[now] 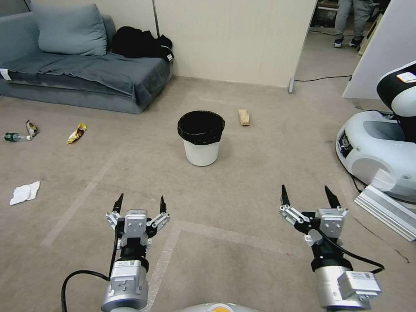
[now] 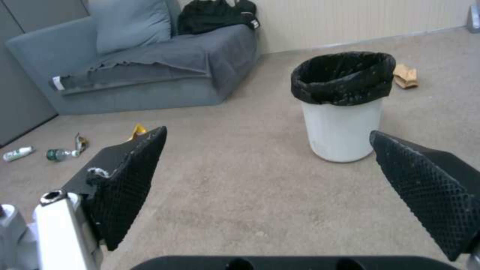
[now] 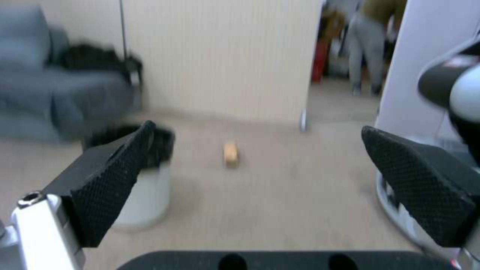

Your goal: Pick up the trash bin, then pick up the garbage from the floor and place it into the trash bin.

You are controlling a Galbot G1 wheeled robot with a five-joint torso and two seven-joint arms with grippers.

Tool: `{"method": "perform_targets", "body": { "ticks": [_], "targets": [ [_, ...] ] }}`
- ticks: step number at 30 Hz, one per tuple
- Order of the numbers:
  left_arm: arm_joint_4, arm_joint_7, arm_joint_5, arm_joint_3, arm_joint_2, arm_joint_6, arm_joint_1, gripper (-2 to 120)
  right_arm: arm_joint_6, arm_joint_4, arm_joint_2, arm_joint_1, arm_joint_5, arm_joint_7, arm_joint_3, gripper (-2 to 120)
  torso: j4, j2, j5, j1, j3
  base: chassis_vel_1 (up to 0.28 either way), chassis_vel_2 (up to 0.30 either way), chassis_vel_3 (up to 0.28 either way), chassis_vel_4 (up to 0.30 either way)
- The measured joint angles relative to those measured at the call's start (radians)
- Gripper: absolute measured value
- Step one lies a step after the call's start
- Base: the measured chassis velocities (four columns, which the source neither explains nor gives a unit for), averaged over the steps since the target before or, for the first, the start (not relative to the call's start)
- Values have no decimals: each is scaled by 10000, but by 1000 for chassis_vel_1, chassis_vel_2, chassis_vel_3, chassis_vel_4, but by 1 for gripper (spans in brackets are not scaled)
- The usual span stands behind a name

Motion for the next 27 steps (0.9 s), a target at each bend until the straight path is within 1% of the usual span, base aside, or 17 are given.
{"method": "perform_targets", "body": {
  "ticks": [1, 5, 20, 24, 27],
  "targets": [
    [8, 0, 5, -15, -1, 0, -12, 99, 536, -146, 0, -3, 86, 18, 10, 100, 0, 0, 3, 0, 0, 0, 0, 0, 0],
    [15, 9, 40, -57, -4, -3, -31, 99, 857, -279, 0, 45, 222, -129, 17, 100, 1, 0, 3, -1, 1, 0, 0, 0, 0],
    [205, 104, 184, -99, -44, -115, -66, 99, 990, -603, 0, 194, 277, -359, 99, 100, 0, 0, 1, -1, 0, -8, 6, 7, -5],
    [236, 104, 213, -115, -56, -146, -69, 99, 999, -643, 1, 212, 286, -388, 99, 100, 0, 0, 1, 0, 0, -106, 124, 103, -114],
    [269, 104, 239, -113, -71, -165, -75, 99, 999, -657, 0, 221, 286, -397, 102, 100, 0, 0, 0, -1, 1, -201, 196, 180, -190]
  ]
}}
